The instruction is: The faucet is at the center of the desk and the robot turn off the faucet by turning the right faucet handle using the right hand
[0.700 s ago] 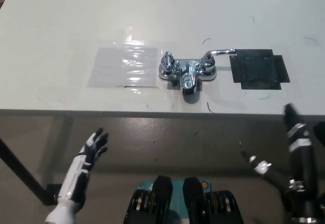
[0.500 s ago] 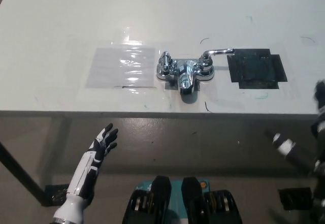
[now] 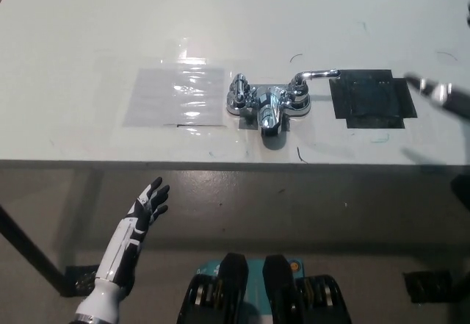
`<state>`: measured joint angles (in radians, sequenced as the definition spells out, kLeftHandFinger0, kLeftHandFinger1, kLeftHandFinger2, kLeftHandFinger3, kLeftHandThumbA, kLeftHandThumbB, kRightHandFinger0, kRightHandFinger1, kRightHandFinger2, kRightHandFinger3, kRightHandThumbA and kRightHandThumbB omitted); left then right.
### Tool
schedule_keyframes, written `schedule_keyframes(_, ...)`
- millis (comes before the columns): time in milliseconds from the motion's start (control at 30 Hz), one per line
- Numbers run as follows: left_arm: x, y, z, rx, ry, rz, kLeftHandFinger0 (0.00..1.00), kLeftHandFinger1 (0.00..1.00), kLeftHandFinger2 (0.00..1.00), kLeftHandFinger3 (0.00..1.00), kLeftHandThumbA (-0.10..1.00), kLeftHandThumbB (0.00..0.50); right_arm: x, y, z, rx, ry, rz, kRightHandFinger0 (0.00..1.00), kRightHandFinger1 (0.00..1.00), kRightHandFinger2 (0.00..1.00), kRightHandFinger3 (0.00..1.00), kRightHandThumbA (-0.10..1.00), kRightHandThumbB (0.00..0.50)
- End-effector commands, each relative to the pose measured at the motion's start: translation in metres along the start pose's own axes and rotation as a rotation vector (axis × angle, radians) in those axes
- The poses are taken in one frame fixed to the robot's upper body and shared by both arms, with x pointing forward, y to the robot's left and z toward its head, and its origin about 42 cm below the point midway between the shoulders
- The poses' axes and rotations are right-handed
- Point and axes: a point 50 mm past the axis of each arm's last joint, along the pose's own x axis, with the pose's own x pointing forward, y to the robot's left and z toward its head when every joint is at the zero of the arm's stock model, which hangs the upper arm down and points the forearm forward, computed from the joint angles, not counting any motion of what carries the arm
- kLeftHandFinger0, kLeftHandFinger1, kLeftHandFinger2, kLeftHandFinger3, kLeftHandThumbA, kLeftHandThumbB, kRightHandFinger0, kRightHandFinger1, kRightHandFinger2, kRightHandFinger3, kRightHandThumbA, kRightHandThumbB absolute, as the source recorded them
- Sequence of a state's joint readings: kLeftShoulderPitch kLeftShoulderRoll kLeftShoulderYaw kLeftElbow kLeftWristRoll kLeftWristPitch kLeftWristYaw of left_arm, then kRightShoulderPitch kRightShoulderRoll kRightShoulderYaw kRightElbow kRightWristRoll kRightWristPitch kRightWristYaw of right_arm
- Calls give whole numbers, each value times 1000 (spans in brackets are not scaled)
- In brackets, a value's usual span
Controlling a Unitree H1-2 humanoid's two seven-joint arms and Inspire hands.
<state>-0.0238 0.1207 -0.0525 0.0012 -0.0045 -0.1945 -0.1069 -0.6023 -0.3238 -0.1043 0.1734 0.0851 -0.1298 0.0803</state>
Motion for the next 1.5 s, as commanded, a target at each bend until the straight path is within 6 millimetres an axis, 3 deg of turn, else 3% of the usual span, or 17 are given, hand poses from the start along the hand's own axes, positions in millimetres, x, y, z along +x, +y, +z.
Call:
schedule_keyframes(0,7,4,13,22,-74,-17,1000,1000,1000,1000,981,300,98,-8,18,194,153,306,1000,1000,1000,1000,1000,338)
schedule_keyframes(167,6,5,13,11,-75,-16,1000,1000,1000,1000,972,293,142,-2,10,190,271,395,1000,1000,1000,1000,1000,408)
schedule_keyframes(300,7,5,14,19,-76,-17,1000,1000,1000,1000,971,290,166,5,10,188,347,428,1000,1000,1000,1000,1000,378)
schedule_keyframes(433,9,6,15,26,-84,-21,1000,1000,1000,1000,971,272,179,16,10,123,402,451,1000,1000,1000,1000,1000,378)
schedule_keyframes(833,5,3,14,29,-74,-22,1000,1000,1000,1000,979,291,183,64,-1,63,521,528,1000,1000,1000,1000,1000,437)
schedule_keyframes(967,4,4,14,23,-79,-20,1000,1000,1000,1000,971,277,179,81,-6,45,556,573,1000,1000,1000,1000,1000,432)
schedule_keyframes(1267,3,3,13,15,-71,-14,1000,1000,1000,1000,953,274,170,99,-16,43,590,597,1000,1000,1000,1000,1000,425)
schedule_keyframes(1467,4,3,14,7,-70,-20,1000,1000,1000,1000,948,282,164,97,-25,-38,619,594,1000,1000,1000,1000,1000,434)
